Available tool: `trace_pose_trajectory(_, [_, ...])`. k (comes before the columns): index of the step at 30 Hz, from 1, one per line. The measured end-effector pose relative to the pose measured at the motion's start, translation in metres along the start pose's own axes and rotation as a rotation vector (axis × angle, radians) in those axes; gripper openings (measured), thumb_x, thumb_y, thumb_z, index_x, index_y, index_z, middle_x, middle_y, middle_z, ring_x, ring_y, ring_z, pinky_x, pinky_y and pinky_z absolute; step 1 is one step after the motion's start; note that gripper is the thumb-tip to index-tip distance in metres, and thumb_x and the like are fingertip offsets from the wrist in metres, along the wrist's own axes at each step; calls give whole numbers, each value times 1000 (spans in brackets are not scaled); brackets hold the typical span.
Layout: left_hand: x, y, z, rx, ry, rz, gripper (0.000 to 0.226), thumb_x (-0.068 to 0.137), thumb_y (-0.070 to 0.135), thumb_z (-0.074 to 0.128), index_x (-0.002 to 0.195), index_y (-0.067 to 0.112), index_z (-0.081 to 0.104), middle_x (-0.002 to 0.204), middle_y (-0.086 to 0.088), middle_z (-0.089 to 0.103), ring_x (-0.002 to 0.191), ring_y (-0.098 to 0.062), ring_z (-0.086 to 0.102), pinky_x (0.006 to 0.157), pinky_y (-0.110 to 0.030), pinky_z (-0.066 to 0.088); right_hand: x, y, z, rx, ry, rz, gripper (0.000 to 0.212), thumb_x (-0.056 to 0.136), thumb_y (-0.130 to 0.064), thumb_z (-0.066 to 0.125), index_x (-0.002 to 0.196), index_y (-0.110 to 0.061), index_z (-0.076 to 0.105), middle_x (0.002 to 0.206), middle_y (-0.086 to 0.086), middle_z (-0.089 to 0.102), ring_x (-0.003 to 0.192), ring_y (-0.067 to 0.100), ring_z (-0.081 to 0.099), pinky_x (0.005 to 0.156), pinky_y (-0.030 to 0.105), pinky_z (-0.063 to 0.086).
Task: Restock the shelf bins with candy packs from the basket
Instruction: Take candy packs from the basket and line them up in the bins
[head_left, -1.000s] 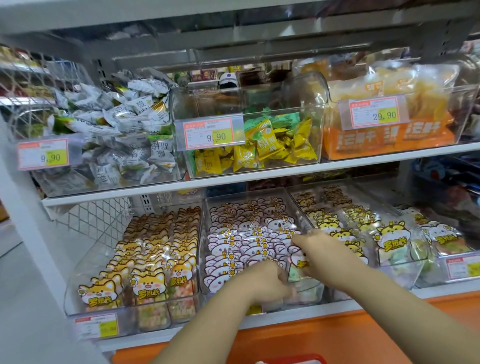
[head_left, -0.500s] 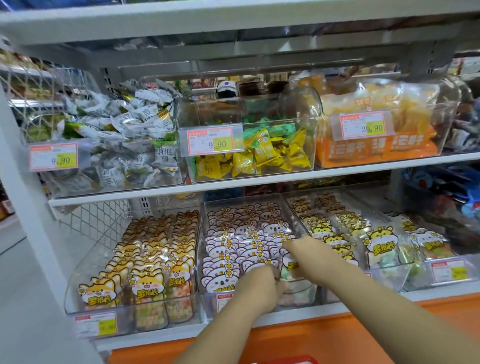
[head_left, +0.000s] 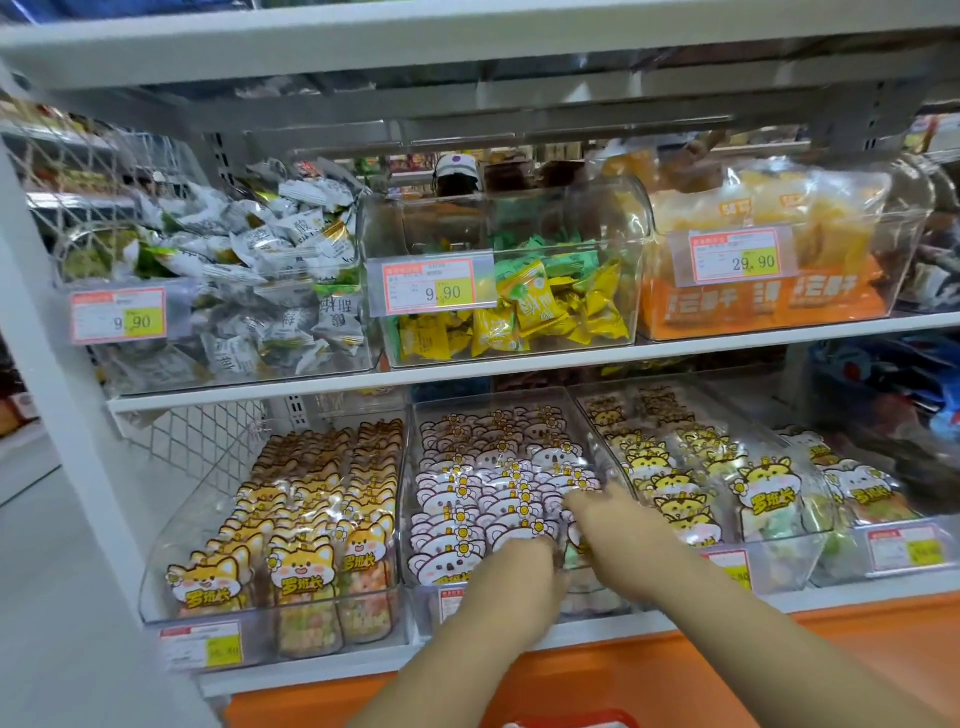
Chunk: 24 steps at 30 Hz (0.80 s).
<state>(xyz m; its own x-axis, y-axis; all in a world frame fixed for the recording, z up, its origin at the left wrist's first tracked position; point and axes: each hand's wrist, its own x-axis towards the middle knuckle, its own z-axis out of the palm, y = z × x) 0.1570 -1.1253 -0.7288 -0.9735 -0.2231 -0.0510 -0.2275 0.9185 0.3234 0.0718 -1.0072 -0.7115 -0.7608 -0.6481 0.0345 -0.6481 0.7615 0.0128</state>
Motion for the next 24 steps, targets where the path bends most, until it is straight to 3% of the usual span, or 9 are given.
trace_pose_trajectory(4, [-28, -20, -27, 75, 274, 129, 24, 100, 34, 49, 121, 33, 59, 121, 11, 67, 111, -18, 62, 92, -34, 48, -12, 7, -3, 24, 197, 7, 69, 88, -30, 65, 147, -28, 27, 143, -2, 39, 131, 23, 34, 91, 31, 49])
trace_pose_trajectory(6, [-40, -42, -40, 137, 348, 161, 26, 102, 36, 47, 126, 38, 57, 125, 18, 63, 116, -10, 57, 100, -30, 41, -16, -4, -14, -33, 289, 1, 71, 85, -39, 67, 146, -27, 33, 143, 0, 40, 133, 26, 35, 96, 34, 47])
trace_pose_trajectory(10, [-53, -88, -55, 191, 371, 170, 32, 100, 34, 52, 131, 38, 57, 130, 20, 57, 123, -8, 50, 108, -30, 34, -21, -56, -26, -55, 416, -170, 52, 57, -45, 83, 102, -25, 69, 106, 1, 65, 101, 29, 59, 78, 45, 50])
trace_pose_trajectory(12, [-63, -112, -60, 197, 394, 138, 29, 96, 33, 57, 125, 37, 60, 123, 19, 60, 117, -11, 53, 103, -32, 39, -17, -93, -23, 10, 379, -289, 41, 62, -46, 76, 98, -29, 68, 97, -4, 67, 95, 25, 61, 78, 44, 50])
trace_pose_trajectory(17, [-89, -200, -74, 246, 453, -20, 27, 86, 38, 53, 111, 36, 64, 108, 16, 65, 101, -16, 64, 87, -39, 53, 8, -173, -12, 200, 207, -451, 30, 91, -33, 53, 120, -26, 59, 116, 1, 63, 112, 25, 53, 93, 39, 43])
trace_pose_trajectory(21, [-97, -254, -82, 249, 376, -147, 48, 85, 27, 66, 132, 30, 59, 131, 8, 58, 112, -24, 63, 92, -38, 53, 40, -209, -2, 261, 102, -465, 30, 88, -15, 54, 117, -21, 59, 116, 5, 62, 109, 28, 58, 83, 43, 53])
trace_pose_trajectory(24, [-90, -276, -77, 316, 313, -143, 59, 79, 22, 73, 136, 24, 58, 129, -2, 62, 114, -32, 63, 96, -42, 54, 60, -219, 6, 197, 47, -417, 38, 90, -11, 54, 127, -18, 51, 130, 10, 53, 112, 32, 56, 84, 45, 55])
